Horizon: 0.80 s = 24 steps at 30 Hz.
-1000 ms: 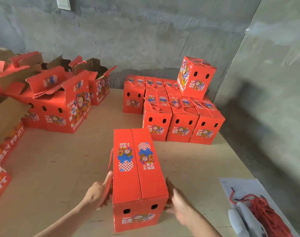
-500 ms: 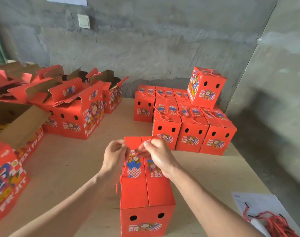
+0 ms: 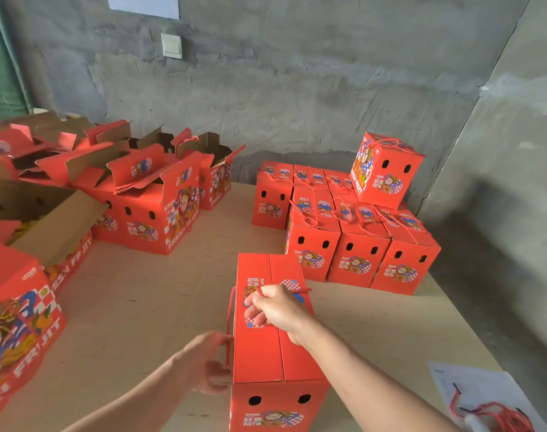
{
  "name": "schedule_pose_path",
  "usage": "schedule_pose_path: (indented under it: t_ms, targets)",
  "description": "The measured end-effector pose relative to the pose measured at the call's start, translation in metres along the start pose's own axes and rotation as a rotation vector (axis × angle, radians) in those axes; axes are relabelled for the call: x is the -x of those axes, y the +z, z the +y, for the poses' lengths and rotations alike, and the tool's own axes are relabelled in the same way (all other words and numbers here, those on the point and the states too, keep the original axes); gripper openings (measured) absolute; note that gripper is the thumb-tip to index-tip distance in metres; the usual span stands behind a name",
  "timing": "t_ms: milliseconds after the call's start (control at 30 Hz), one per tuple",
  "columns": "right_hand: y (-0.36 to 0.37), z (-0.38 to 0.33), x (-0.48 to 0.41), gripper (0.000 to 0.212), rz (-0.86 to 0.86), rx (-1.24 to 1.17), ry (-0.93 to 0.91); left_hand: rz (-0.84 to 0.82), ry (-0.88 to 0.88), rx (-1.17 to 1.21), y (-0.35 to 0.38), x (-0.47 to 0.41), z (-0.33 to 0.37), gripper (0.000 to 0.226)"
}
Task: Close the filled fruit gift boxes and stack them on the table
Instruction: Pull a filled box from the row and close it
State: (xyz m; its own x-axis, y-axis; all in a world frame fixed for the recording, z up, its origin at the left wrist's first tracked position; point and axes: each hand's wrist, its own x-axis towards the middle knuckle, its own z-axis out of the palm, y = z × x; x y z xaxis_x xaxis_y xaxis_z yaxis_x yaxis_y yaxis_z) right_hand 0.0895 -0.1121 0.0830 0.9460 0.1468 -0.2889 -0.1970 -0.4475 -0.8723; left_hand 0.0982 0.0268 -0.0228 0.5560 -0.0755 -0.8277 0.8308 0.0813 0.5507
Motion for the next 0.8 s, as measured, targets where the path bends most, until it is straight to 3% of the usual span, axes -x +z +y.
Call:
schedule_pose_path:
  t_ms: [100, 267, 400, 433, 500, 567, 633, 700, 800]
  targets:
    - [0.002, 0.005, -0.002, 0.021, -0.002, 0.012, -0.023, -0.004, -0.014, 0.141, 0.004, -0.014, -0.010, 0.014]
    - [0.005, 0.011, -0.001, 0.026, -0.007, -0.025, -0.026, -0.077, 0.182, 0.530, 0.005, 0.001, 0.031, 0.025]
    - [0.009, 0.005, -0.001, 0.027, -0.062, -0.172, -0.007, -0.222, 0.356, 0.618, 0.026, 0.054, 0.075, 0.027]
    - [0.011, 0.004, -0.001, 0.022, -0.136, -0.203, -0.006, -0.227, 0.456, 0.550, 0.033, 0.067, 0.084, 0.025]
    - [0.012, 0.002, 0.004, 0.025, -0.210, -0.166, -0.008, -0.085, 0.871, 0.095, 0.042, 0.091, 0.096, 0.024]
    - [0.006, -0.007, 0.005, 0.021, -0.129, -0.199, -0.027, 0.158, 1.388, -0.533, 0.041, 0.104, 0.106, 0.041]
    - [-0.011, -0.026, 0.002, 0.001, 0.032, -0.271, -0.068, 0.403, 1.692, -0.849, 0.034, 0.109, 0.112, 0.043]
    - [-0.036, -0.050, -0.002, 0.016, 0.149, -0.399, -0.063, 0.448, 1.653, -0.720, 0.027, 0.104, 0.108, 0.033]
    - [-0.060, -0.070, -0.002, 0.023, 0.200, -0.439, -0.048, 0.439, 1.359, -0.623, 0.016, 0.073, 0.082, 0.021]
